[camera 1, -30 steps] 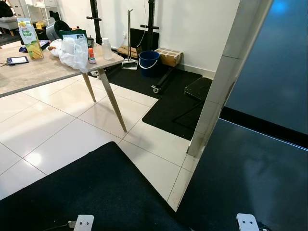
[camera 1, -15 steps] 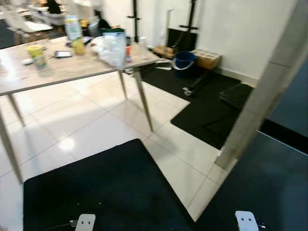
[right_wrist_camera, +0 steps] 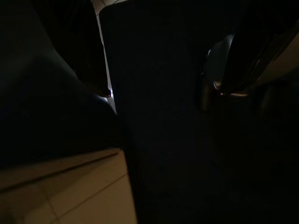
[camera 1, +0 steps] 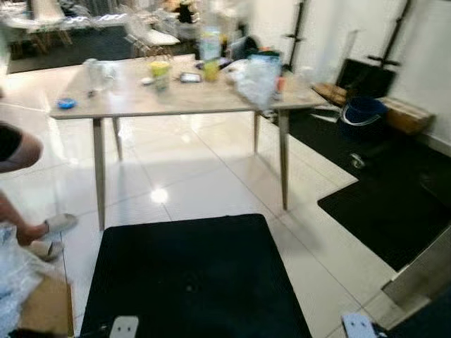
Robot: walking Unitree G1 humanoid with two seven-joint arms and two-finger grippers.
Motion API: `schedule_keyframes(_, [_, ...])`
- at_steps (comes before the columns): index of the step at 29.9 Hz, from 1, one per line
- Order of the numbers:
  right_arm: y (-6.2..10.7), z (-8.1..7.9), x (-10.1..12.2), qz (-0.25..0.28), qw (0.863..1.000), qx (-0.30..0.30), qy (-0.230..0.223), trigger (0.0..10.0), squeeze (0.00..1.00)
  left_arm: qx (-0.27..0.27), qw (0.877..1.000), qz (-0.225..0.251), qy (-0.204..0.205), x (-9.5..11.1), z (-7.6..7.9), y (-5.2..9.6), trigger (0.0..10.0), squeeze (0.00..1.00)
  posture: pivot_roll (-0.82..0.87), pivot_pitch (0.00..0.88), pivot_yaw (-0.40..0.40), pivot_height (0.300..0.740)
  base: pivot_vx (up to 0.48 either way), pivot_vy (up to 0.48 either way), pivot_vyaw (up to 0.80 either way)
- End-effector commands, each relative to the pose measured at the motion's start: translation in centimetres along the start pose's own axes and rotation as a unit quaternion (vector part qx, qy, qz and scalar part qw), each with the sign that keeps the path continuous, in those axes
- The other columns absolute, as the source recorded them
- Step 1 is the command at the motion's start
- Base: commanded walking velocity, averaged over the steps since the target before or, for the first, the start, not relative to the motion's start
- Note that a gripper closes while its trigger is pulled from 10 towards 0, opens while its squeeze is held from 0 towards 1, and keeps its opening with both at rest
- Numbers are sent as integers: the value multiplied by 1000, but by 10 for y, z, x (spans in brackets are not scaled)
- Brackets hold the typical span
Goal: Restocking fridge
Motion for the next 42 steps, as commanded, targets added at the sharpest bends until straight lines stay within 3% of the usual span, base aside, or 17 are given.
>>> schedule_keyframes(1, [1, 1, -6, -9, 1000, -1, 5, 10000, 0, -2, 1000, 4, 0, 4, 2, -1, 10000, 0, 79, 0, -24, 740, 0, 0, 788])
schedule_keyframes(12, [1, 0, -8, -10, 1000, -2, 10, 10000, 0, -4, 1000, 6, 6, 6, 1, -1, 10000, 0, 78, 0, -22, 740, 0, 0, 792])
schedule_keyframes(27, [1, -1, -6, -10, 1000, -5, 13, 10000, 0, -5, 1000, 4, 21, 6, 1, -1, 10000, 0, 84, 0, -20, 740, 0, 0, 0])
schedule_keyframes(42, [0, -7, -5, -9, 1000, 2, 20, 10000, 0, -6, 1000, -8, -4, 2, 1, -1, 10000, 0, 88, 0, -19, 740, 0, 0, 0])
Point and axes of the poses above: a point about 5 cm out from each wrist's last joint towards the gripper, its own y axis pointing back from the gripper into the wrist, its own x axis along the axis of the wrist's last joint, z = x × y, the point moved 6 cm from there along -y, pointing out of the wrist towards the gripper, and after that the axes turned 12 degrees about y, right-handed, at the moved point
